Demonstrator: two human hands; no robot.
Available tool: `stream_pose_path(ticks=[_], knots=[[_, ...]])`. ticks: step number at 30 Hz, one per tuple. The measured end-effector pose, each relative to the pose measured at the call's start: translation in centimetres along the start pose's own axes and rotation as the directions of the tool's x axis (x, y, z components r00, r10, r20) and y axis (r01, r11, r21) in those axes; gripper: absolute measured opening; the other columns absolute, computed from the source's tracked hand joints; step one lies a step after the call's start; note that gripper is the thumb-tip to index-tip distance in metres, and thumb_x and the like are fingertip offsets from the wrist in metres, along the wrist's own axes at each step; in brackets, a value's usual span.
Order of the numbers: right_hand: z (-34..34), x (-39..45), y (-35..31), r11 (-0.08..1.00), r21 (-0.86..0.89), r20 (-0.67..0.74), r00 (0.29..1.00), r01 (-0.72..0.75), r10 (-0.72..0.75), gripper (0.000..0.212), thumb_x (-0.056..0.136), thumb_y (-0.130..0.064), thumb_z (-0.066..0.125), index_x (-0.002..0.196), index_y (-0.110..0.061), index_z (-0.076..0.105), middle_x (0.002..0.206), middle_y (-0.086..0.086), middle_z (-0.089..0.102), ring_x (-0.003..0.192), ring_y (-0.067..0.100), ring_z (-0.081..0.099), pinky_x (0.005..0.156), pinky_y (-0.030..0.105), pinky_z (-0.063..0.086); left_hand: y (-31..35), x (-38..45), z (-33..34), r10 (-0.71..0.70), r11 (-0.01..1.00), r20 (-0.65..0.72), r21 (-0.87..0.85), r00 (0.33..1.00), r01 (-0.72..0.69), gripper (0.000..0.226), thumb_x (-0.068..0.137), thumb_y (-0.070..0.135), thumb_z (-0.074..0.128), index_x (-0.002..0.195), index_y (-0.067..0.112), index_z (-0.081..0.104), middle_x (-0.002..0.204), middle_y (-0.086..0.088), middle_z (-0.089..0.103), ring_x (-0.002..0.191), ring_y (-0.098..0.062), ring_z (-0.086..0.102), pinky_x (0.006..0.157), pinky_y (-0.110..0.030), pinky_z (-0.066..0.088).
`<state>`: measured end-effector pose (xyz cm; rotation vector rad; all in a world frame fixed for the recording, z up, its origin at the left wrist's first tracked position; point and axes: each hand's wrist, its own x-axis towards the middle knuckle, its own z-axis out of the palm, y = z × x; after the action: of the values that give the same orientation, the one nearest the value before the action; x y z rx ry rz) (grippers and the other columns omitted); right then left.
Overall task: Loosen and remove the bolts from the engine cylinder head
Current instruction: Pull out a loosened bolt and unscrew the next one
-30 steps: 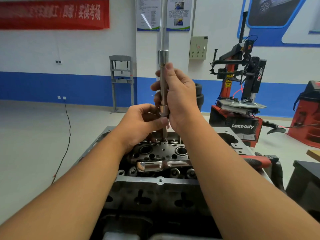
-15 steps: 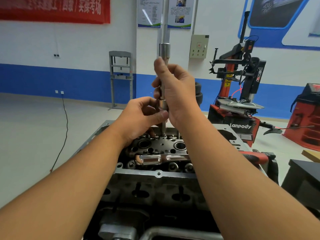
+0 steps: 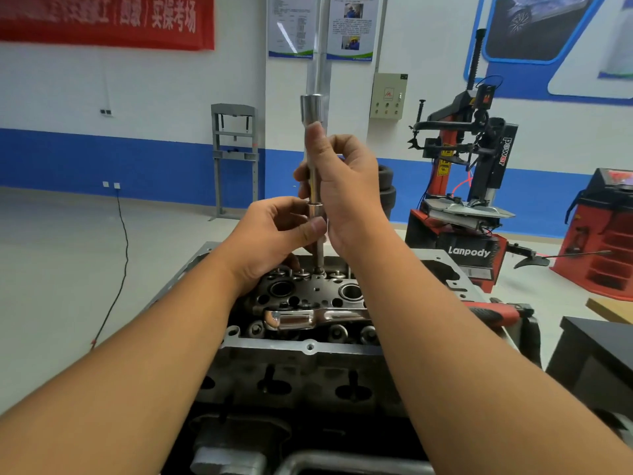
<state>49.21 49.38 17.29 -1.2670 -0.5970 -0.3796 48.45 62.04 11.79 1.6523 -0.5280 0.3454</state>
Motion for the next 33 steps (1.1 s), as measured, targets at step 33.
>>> stream_pose_path(ticks=[33], knots=[[0.12, -0.13, -0.11, 0.999, -0.01, 0.014, 0.999, -0.049, 0.05, 0.028, 0.102, -0.042, 0.064, 0.097, -0.015, 0.061, 0.07, 0.001, 0.071, 0.05, 0.017, 0.055, 0.051, 0.027, 0.049, -0.46, 0.22, 0.18, 0.062, 0.993, 0.05, 0.093, 0.997, -0.067, 0.032, 0.08, 0.02, 0.081, 0.11, 0.01, 0.074, 0.102, -0.007, 0.081, 0.095, -0.022, 0.079, 0.076, -0.027, 0.062]])
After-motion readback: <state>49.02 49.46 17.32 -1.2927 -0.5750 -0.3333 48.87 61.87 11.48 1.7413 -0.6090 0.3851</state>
